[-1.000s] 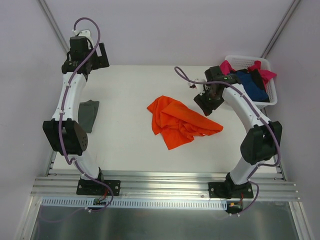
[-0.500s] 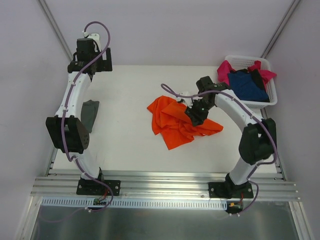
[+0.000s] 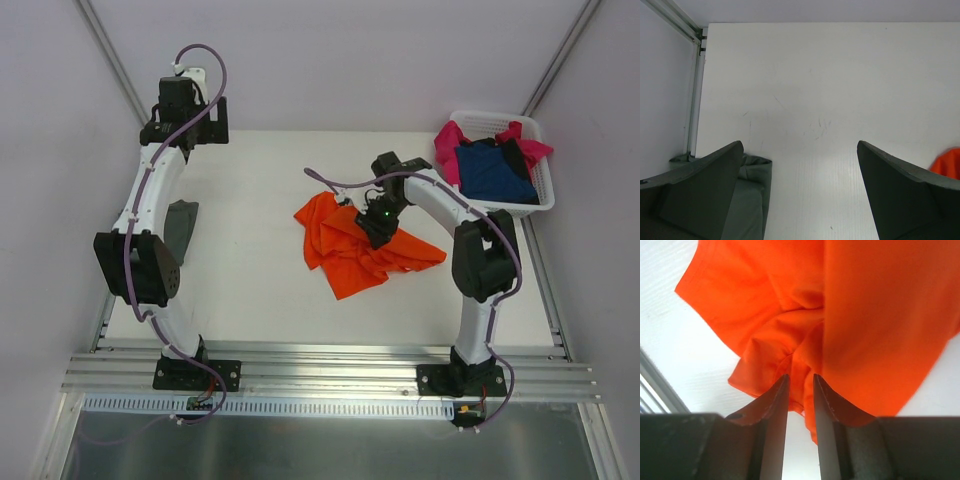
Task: Fold and stack the t-shirts
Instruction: Flatten out the tshirt
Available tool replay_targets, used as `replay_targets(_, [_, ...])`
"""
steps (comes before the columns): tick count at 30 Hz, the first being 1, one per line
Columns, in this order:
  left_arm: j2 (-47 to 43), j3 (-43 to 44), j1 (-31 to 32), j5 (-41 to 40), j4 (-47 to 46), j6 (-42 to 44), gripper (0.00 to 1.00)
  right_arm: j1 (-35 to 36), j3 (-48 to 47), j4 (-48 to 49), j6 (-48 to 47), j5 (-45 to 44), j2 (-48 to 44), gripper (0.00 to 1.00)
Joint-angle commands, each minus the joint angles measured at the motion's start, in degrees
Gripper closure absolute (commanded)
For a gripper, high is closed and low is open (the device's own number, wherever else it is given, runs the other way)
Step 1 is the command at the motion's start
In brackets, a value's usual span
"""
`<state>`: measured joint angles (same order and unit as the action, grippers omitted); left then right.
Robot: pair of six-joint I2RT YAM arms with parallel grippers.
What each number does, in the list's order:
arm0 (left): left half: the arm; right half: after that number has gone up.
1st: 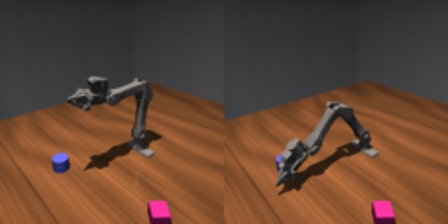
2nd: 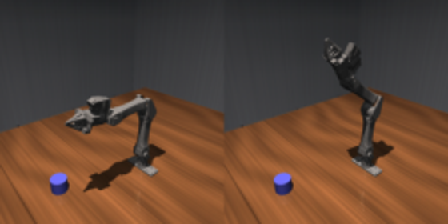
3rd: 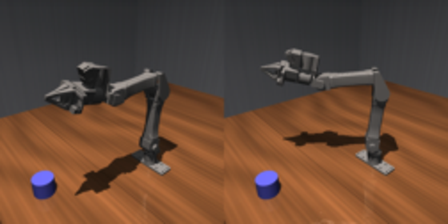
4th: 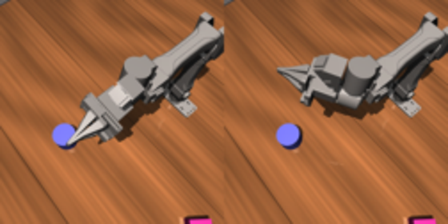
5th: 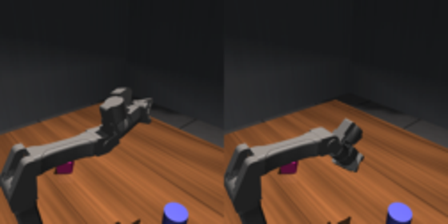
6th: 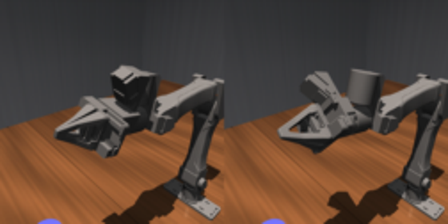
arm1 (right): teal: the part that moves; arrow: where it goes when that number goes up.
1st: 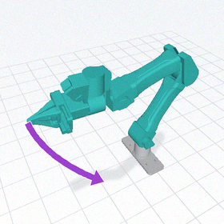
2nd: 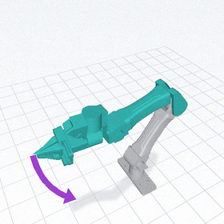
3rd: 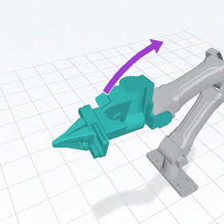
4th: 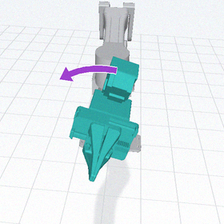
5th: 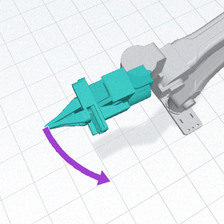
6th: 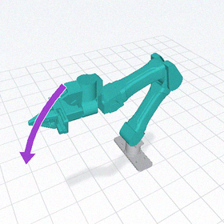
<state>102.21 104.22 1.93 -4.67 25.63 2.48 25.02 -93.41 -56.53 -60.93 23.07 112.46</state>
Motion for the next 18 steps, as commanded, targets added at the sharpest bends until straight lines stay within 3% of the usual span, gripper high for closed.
replay_targets(1, [1.05, 1.95, 0.44, 0.36, -1.28, 0.6, 0.01, 1.35, 3.47, -3.5, -1.39, 2.24, -4.44, 0.71])
replay_targets(4, [1.67, 2.38, 0.35, 0.89, -1.19, -0.11, 0.01, 2.4, 6.12, -2.79, -1.04, 1.63, -5.59, 0.71])
replay_targets(11, [1.59, 2.3, 0.44, 1.85, -1.19, -1.25, 0.01, 3.81, 5.26, -0.34, 2.56, -2.85, 0.72, 0.57])
replay_targets(18, [-0.17, 0.46, 0.35, 1.85, -1.02, -1.25, 0.01, 3.99, 3.41, 9.59, 6.52, -16.99, 7.32, 0.53])
